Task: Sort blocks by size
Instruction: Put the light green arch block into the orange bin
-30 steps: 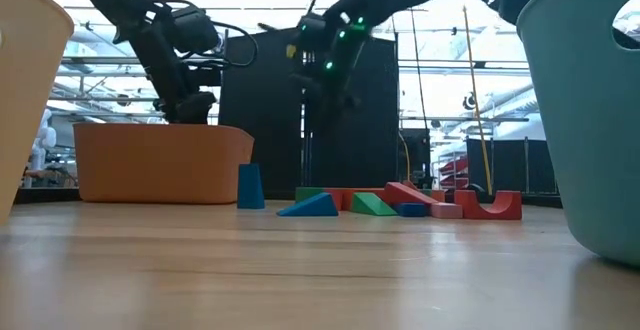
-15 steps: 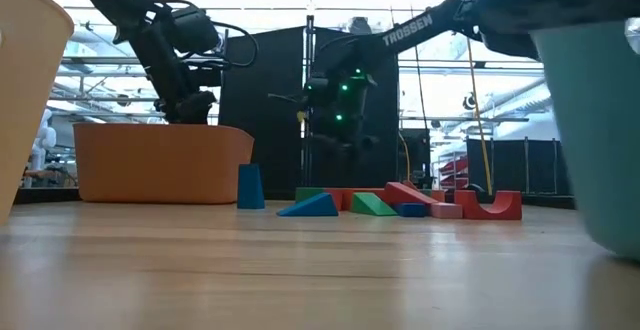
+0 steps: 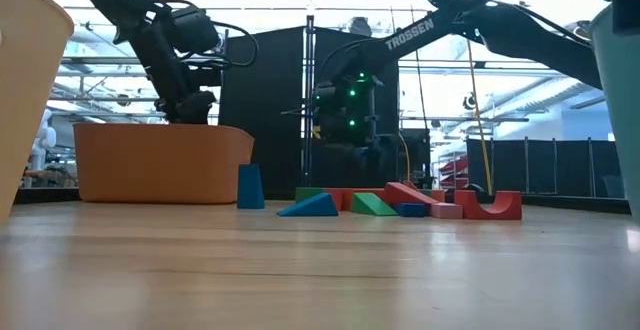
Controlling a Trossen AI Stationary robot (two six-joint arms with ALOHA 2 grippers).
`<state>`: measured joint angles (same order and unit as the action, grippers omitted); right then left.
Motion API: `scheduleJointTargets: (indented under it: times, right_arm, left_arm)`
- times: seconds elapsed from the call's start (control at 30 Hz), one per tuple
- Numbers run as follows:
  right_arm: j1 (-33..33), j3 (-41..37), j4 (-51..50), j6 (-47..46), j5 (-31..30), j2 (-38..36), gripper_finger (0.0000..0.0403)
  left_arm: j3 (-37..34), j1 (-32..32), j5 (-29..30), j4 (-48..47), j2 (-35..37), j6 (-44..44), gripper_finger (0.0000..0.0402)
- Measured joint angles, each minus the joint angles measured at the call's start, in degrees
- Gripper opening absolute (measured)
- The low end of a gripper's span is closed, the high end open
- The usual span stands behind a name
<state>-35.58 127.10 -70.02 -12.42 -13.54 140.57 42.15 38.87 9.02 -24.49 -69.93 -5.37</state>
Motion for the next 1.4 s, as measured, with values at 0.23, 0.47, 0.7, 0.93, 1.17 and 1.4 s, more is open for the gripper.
scheduleJointTargets:
  times: [0.23, 0.47, 0.7, 0.93, 1.17, 1.4]
  right_arm:
    - [0.0, 0.0, -3.2, -3.1, -1.6, 0.0, 0.0182]
    - [0.5, 0.0, -4.1, -3.6, -1.4, 0.2, 0.0182]
    - [0.4, -0.1, -5.4, -2.5, -0.9, 0.9, 0.0182]
    - [0.6, 0.0, -4.8, -2.4, 4.1, 0.9, 0.0183]
    - [1.1, 0.0, -4.7, -1.9, 4.9, 0.9, 0.0177]
    - [2.1, 0.0, -4.9, -0.4, 5.0, -2.0, 0.0164]
  left_arm:
    - [0.0, 0.0, 0.0, 0.0, 0.0, -0.1, 0.0251]
    - [0.0, 0.0, 0.0, 0.0, 0.0, -1.5, 0.0251]
    - [0.0, 0.0, 0.0, 0.0, 0.0, -1.6, 0.0251]
    - [0.0, 0.0, 0.0, 0.0, 0.0, -1.5, 0.0251]
    - [0.0, 0.0, 0.0, 0.0, 0.0, -1.5, 0.0251]
    - [0.0, 0.0, 0.0, 0.0, 0.0, -1.5, 0.0251]
